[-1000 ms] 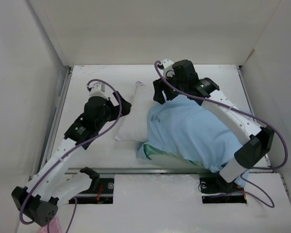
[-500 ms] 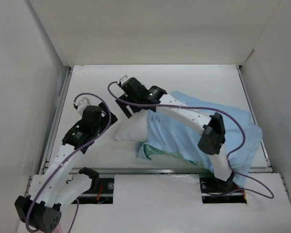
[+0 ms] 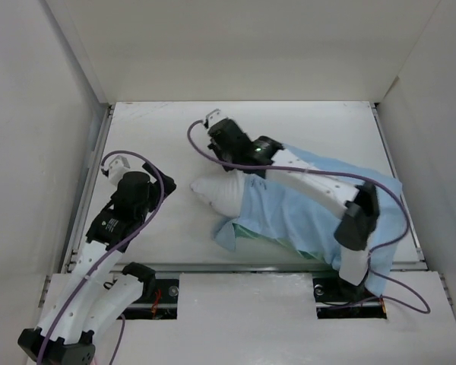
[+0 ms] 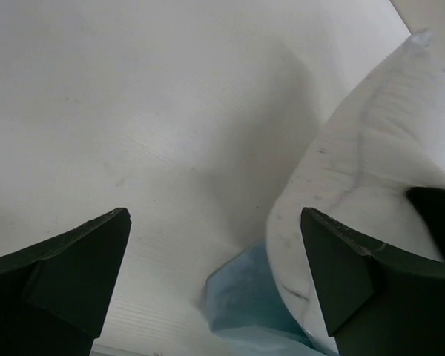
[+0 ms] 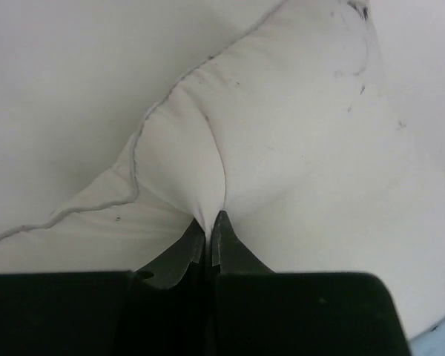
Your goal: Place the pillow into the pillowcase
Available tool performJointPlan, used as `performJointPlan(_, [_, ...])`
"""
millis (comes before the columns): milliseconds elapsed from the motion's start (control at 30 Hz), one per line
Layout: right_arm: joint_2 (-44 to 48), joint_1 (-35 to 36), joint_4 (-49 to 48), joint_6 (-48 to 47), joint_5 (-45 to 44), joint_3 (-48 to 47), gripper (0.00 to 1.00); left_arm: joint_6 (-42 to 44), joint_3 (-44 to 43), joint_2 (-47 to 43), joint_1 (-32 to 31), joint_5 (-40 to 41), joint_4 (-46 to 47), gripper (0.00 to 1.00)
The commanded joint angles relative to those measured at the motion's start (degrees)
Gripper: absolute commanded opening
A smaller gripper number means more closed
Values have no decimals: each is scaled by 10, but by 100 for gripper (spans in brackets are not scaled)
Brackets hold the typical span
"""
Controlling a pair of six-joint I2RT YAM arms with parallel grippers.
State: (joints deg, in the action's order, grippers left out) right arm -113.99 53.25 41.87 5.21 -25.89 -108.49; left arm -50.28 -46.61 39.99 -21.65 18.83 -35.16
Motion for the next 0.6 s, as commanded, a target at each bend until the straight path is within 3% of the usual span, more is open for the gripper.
performJointPlan(0, [205, -32, -88, -45, 68, 18, 0, 30, -3, 21, 1, -26, 68, 100])
performJointPlan(133, [292, -59, -105, -75, 131, 18, 0, 61, 32, 83, 1, -123, 170, 100])
performJointPlan(400, [363, -78, -105, -94, 162, 43, 0, 93, 43, 278, 1, -494, 441, 100])
performJointPlan(567, [358, -78, -105, -94, 141, 37, 0, 70, 24, 343, 20, -557, 474, 100])
